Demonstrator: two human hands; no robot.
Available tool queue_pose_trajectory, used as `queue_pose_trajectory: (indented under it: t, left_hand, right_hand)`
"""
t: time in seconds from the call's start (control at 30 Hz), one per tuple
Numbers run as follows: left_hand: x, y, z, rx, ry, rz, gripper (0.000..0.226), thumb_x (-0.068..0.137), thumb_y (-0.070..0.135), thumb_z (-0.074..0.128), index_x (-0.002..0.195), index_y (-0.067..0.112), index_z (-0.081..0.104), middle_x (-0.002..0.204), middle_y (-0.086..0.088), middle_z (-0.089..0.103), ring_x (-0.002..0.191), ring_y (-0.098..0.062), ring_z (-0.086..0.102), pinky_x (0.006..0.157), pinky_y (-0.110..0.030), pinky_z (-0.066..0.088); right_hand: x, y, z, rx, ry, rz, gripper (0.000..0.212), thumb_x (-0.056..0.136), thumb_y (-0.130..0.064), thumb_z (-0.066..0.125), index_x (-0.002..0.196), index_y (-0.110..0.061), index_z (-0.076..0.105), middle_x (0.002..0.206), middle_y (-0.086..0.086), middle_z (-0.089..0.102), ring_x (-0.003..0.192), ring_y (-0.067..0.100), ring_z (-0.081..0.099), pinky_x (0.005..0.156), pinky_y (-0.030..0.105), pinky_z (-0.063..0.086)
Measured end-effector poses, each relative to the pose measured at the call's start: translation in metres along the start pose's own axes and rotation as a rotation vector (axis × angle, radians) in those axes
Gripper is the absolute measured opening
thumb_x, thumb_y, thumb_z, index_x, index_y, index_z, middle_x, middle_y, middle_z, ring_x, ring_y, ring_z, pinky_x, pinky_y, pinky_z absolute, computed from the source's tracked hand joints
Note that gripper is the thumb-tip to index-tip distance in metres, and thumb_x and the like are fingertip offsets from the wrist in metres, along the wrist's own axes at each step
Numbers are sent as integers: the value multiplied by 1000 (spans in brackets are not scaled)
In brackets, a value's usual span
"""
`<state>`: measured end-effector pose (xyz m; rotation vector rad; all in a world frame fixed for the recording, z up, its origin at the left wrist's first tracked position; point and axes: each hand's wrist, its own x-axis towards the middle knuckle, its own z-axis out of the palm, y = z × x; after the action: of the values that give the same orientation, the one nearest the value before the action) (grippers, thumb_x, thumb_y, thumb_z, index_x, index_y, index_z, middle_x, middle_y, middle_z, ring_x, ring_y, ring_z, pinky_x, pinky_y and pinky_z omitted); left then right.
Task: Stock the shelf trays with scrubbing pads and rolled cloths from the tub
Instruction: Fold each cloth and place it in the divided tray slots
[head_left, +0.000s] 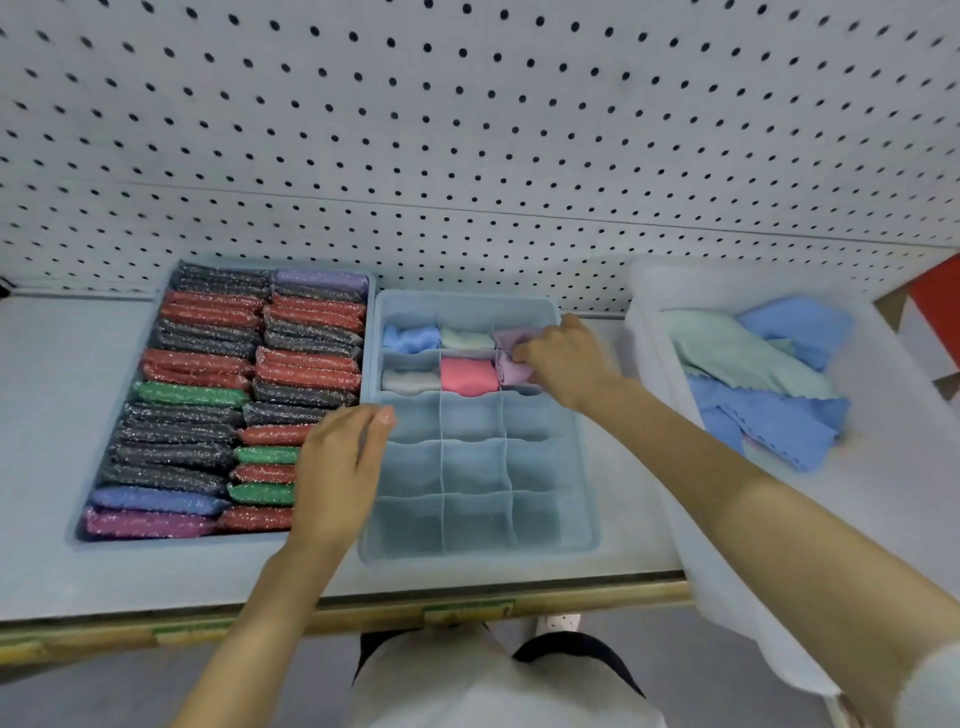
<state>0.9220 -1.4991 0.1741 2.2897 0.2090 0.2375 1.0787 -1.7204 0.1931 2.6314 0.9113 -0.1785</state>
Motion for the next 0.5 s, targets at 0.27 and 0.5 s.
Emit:
queue_pose_trajectory:
  t: [0.27, 0.5]
  left_hand:
    - [0, -3, 4, 16, 48, 25, 53, 95, 43, 30, 90, 9, 70, 84, -2, 69, 78, -20, 59, 66, -31, 42]
    - [0, -4, 9, 22, 87, 5, 53, 96, 44, 30, 89, 10, 71, 83, 0, 69, 78, -19, 60, 64, -30, 42]
  right_hand:
    - [10, 11, -10, 201, -204, -71, 22, 92, -30, 47, 104, -20, 63, 94, 4, 67, 92, 27, 61, 88, 33, 31]
    - [14, 2, -9, 297, -209, 6, 15, 89, -24, 50, 94, -13, 59, 83, 9, 62, 83, 32, 60, 69, 31, 43]
